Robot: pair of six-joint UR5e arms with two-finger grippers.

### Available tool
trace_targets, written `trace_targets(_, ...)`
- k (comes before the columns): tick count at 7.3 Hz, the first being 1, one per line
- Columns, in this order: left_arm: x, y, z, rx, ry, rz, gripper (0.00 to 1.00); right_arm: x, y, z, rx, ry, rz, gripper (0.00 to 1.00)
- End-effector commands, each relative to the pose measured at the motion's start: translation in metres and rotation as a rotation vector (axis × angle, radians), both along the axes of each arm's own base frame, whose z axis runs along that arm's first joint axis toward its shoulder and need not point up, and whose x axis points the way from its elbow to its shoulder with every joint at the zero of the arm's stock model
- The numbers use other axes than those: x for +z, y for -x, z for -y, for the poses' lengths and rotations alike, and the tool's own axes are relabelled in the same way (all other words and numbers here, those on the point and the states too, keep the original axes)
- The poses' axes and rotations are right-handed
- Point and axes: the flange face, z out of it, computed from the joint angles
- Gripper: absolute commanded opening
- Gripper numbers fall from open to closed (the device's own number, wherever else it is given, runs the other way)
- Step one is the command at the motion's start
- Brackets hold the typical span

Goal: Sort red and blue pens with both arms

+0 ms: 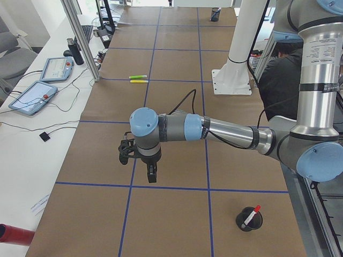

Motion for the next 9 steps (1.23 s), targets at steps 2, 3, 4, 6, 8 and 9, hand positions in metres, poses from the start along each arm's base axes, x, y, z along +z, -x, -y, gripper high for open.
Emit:
trace_targets(2, 0.063, 0.000, 0.012, 0.002, -0.075, 0.003, 1.00, -0.020, 0.002, 0.012, 0.105, 0.009, 0.018, 1.00)
trace_targets(3, 0.079, 0.000, 0.014, 0.001, -0.106, 0.008, 1.00, -0.033, 0.001, 0.024, 0.183, 0.059, 0.014, 1.00)
trace_targets(4, 0.081, 0.001, 0.015, -0.002, -0.121, 0.009, 1.00, -0.032, 0.001, 0.025, 0.191, 0.067, 0.012, 1.00)
trace_targets(6, 0.058, -0.016, 0.023, -0.016, -0.131, 0.013, 1.00, -0.021, 0.001, 0.021, 0.185, 0.042, 0.012, 1.00)
trace_targets(8, 0.023, -0.064, 0.028, 0.005, -0.136, 0.042, 1.00, -0.018, 0.001, 0.018, 0.184, 0.044, 0.006, 1.00)
trace_targets(9, 0.022, -0.064, 0.028, 0.004, -0.138, 0.041, 1.00, -0.021, 0.001, 0.020, 0.184, 0.039, 0.005, 1.00)
